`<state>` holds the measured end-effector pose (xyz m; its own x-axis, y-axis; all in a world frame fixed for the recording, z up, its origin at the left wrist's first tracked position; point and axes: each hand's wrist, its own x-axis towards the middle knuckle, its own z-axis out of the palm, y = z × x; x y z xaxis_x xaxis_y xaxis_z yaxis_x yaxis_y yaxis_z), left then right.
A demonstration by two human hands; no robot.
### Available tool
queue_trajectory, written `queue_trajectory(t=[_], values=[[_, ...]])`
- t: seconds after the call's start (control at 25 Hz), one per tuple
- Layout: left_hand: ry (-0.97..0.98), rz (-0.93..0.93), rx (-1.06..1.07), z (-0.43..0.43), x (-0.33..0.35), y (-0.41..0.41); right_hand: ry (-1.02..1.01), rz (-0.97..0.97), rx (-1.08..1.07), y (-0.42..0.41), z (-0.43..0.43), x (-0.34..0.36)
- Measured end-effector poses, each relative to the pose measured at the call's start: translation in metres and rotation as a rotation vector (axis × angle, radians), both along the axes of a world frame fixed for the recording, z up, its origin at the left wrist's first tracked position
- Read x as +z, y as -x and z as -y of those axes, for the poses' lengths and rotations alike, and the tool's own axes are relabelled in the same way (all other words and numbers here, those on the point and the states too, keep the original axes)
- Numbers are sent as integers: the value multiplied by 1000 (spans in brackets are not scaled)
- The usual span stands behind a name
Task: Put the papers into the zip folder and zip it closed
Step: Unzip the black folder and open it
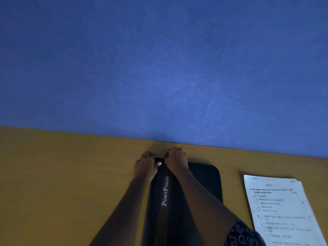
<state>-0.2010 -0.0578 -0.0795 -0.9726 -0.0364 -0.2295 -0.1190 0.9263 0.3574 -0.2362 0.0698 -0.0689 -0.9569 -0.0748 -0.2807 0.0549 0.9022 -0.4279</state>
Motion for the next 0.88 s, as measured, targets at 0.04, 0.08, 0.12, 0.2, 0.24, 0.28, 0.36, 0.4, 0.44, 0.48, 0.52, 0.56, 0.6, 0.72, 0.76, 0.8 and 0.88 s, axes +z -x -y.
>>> queue_trajectory(t=[0.04,0.08,0.12,0.2,0.24,0.28,0.36,0.4,0.44,0.48,0.52,0.56,0.6,0.72,0.76,0.8,0.88], values=[[-14,2,10,2,1,2,32,80,-80,8,4,1],[-30,11,28,3,2,4,44,147,-134,15,8,1],[-44,18,45,4,3,6,35,202,-160,22,11,2],[-71,34,77,6,6,10,-1,290,-185,35,19,0],[-84,41,92,7,7,11,-23,330,-197,39,22,-1],[-95,46,108,8,8,13,-44,370,-211,43,24,-3],[-112,48,136,8,9,15,-76,433,-230,49,27,-4],[-120,50,145,9,8,16,-77,460,-232,52,28,-4],[-130,54,150,9,8,17,-75,487,-230,54,29,-4],[-138,58,153,10,8,17,-79,506,-218,56,30,-4],[-148,66,156,10,7,18,-82,517,-199,57,31,-4],[-162,75,158,11,6,20,-73,518,-185,58,33,-5],[-186,88,165,11,3,21,-56,519,-186,60,35,-8],[-255,128,165,11,2,23,-30,512,-201,62,37,-19],[-263,130,153,12,1,25,-32,515,-226,63,34,-23],[-269,128,139,13,0,26,-29,510,-248,62,30,-21],[-271,137,122,16,-1,28,-6,495,-308,62,15,-22]])
